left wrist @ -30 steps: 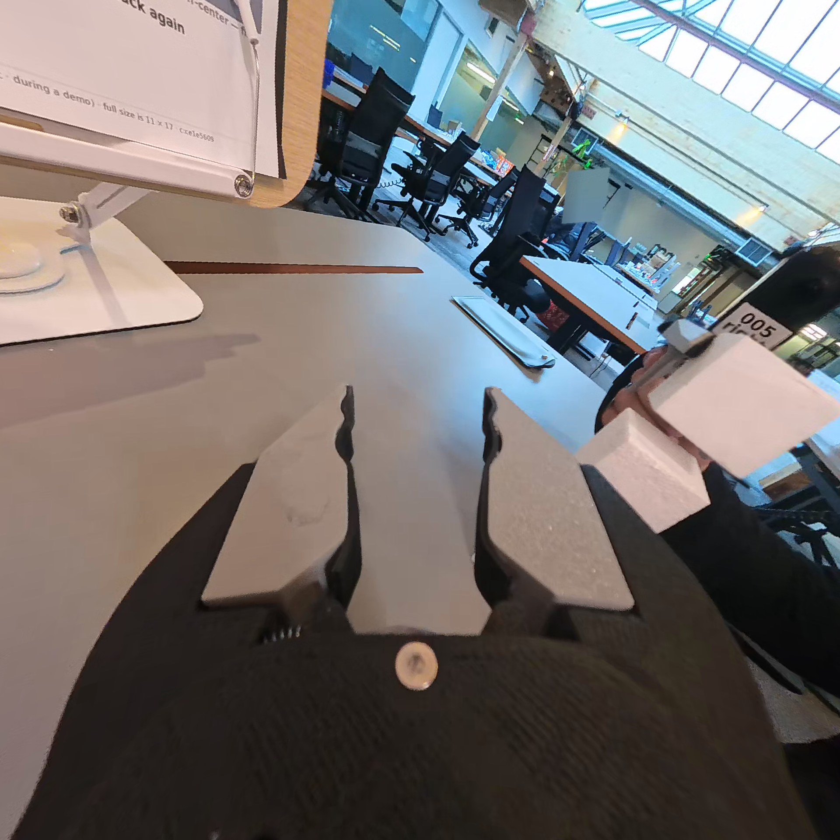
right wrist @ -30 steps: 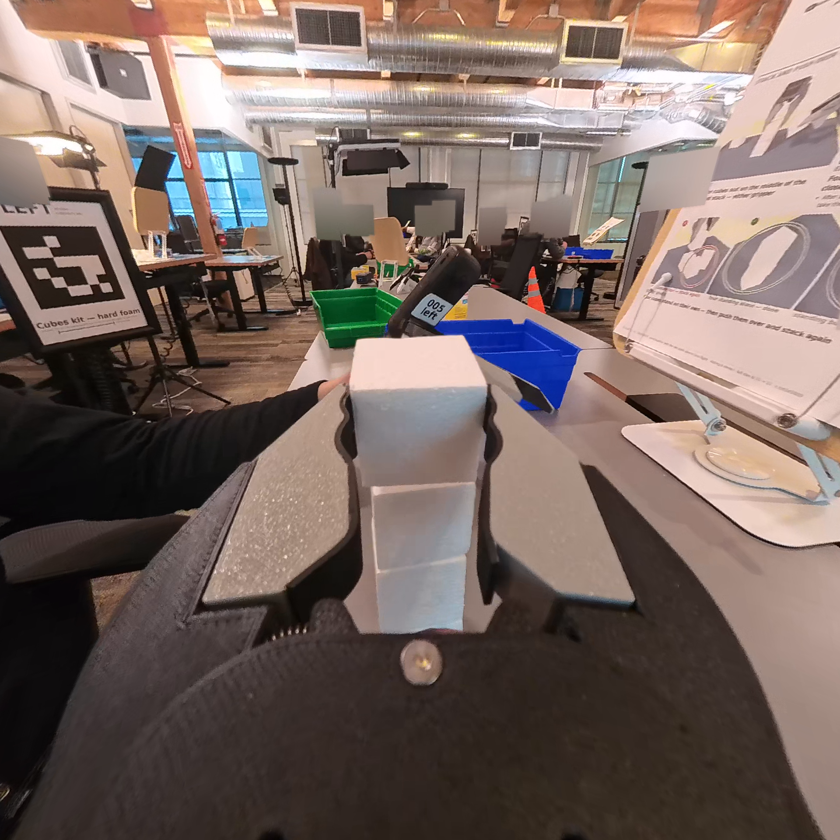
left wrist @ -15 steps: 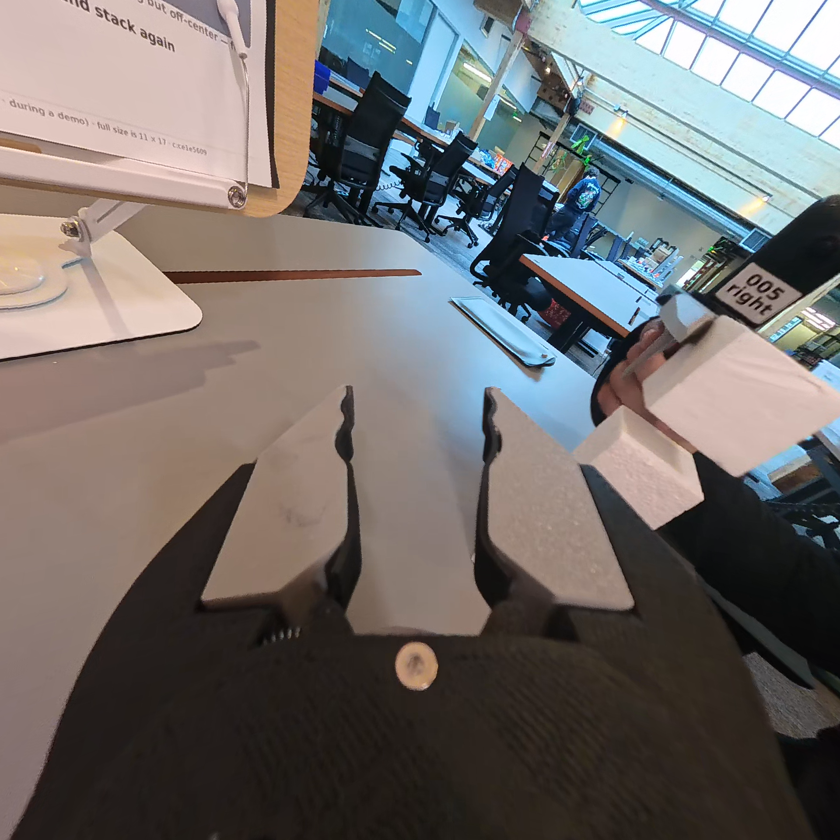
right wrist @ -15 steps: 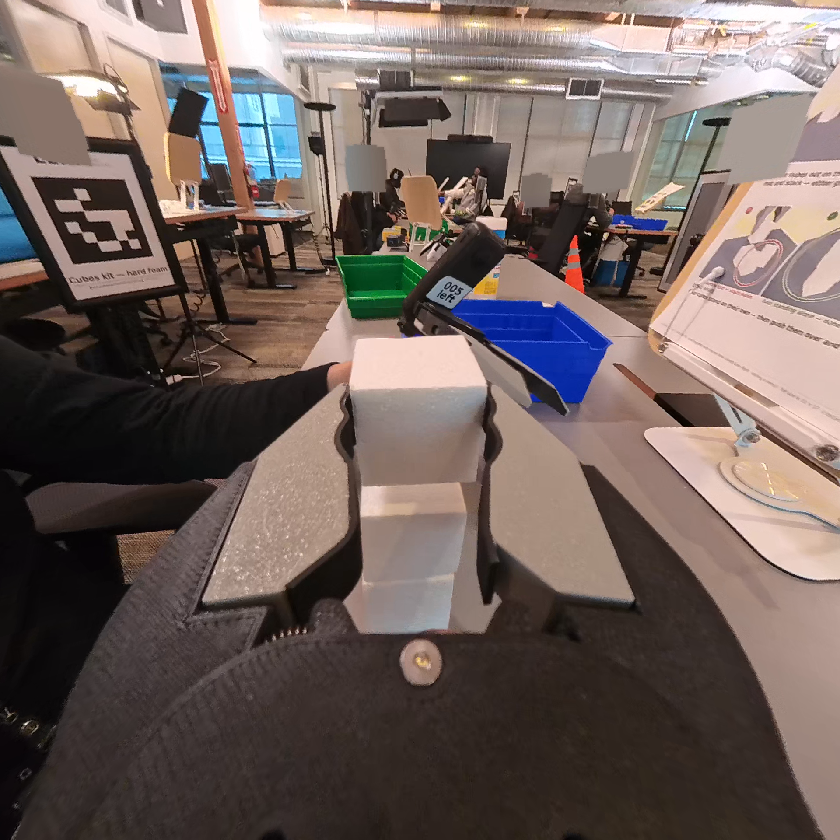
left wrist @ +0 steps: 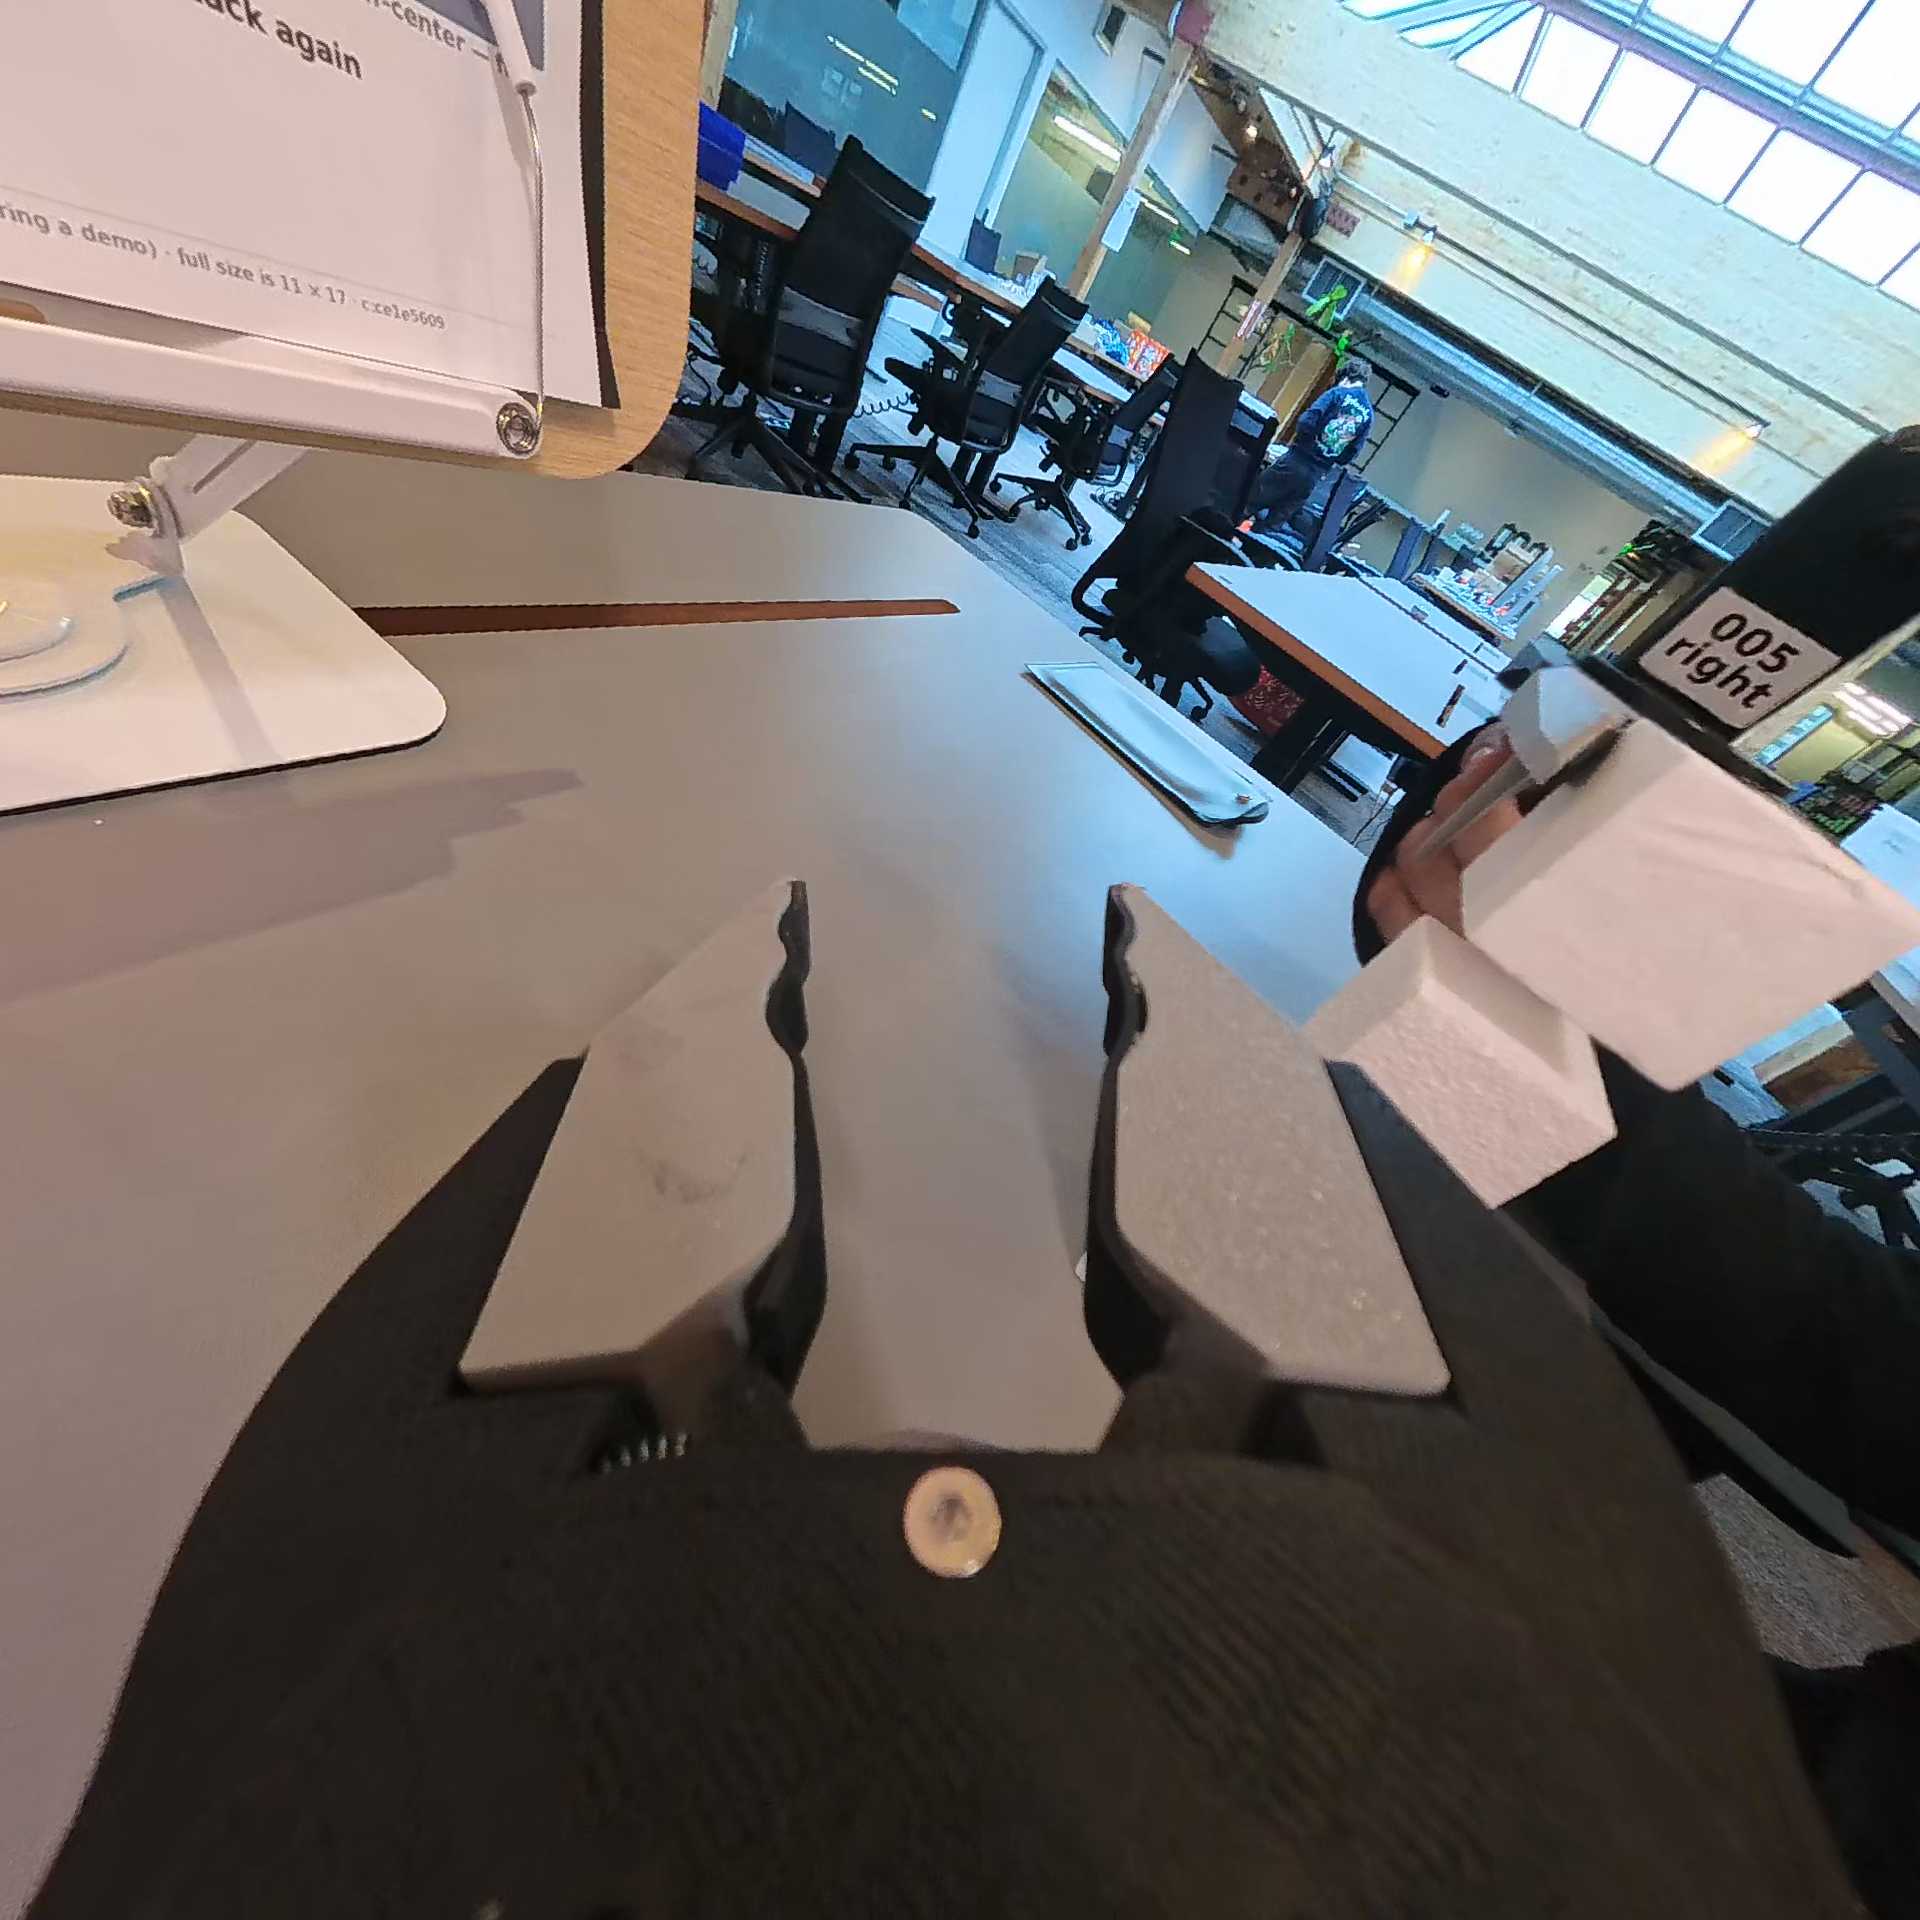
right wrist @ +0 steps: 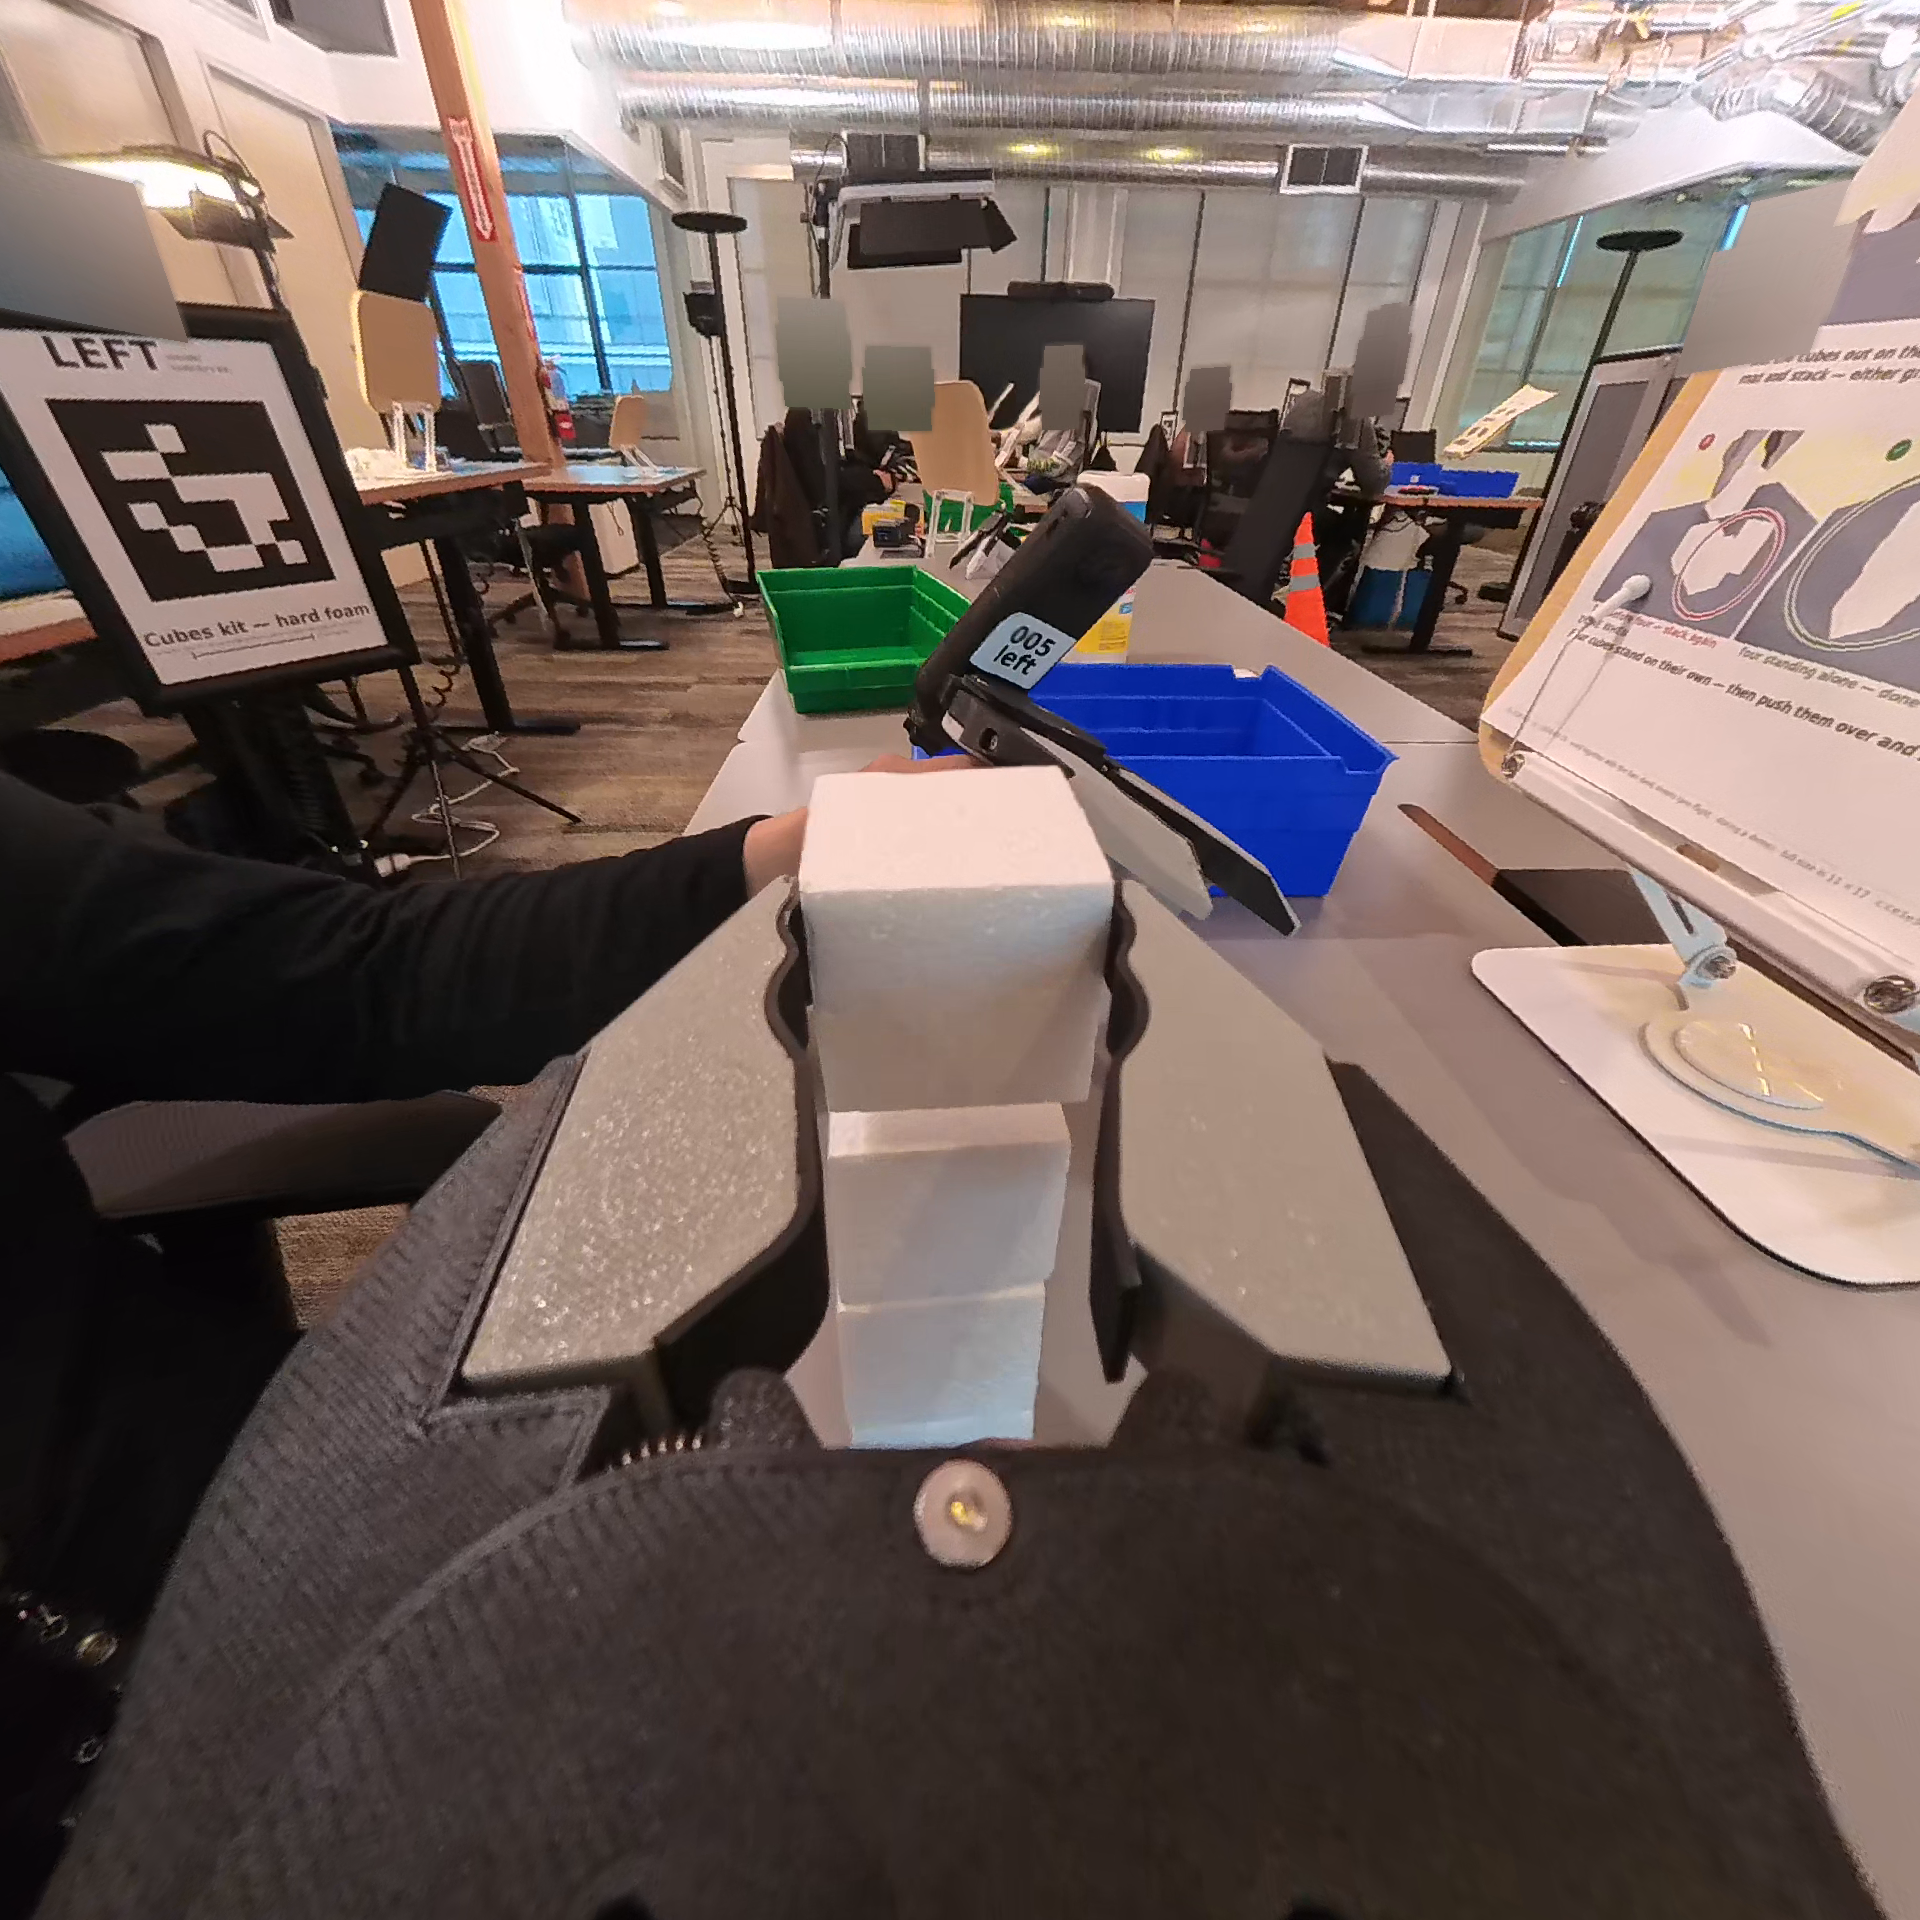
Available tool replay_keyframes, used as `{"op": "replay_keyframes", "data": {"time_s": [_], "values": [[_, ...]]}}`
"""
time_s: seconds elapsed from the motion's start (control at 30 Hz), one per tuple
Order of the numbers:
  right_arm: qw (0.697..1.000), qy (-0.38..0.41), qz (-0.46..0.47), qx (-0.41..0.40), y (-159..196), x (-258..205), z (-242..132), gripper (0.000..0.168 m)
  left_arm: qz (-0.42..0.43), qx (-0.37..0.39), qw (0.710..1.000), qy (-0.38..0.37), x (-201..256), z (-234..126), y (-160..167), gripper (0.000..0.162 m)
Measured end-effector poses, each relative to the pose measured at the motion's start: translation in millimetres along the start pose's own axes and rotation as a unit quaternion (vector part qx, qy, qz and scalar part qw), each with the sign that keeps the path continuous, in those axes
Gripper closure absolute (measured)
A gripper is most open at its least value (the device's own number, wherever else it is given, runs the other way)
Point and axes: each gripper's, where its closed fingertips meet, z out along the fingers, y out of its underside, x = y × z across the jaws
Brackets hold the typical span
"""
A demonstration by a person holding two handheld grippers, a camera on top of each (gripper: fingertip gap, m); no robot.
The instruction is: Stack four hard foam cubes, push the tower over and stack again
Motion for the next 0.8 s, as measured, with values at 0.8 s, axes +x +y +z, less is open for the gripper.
{"op": "replay_keyframes", "data": {"time_s": [0.8], "values": [[1.0,-0.009,-0.001,-0.016,10.9,-3.1,3.6,0.113,-0.001,0.002,1.0,0.003,1.3,-0.7,-1.1,0.107]]}}
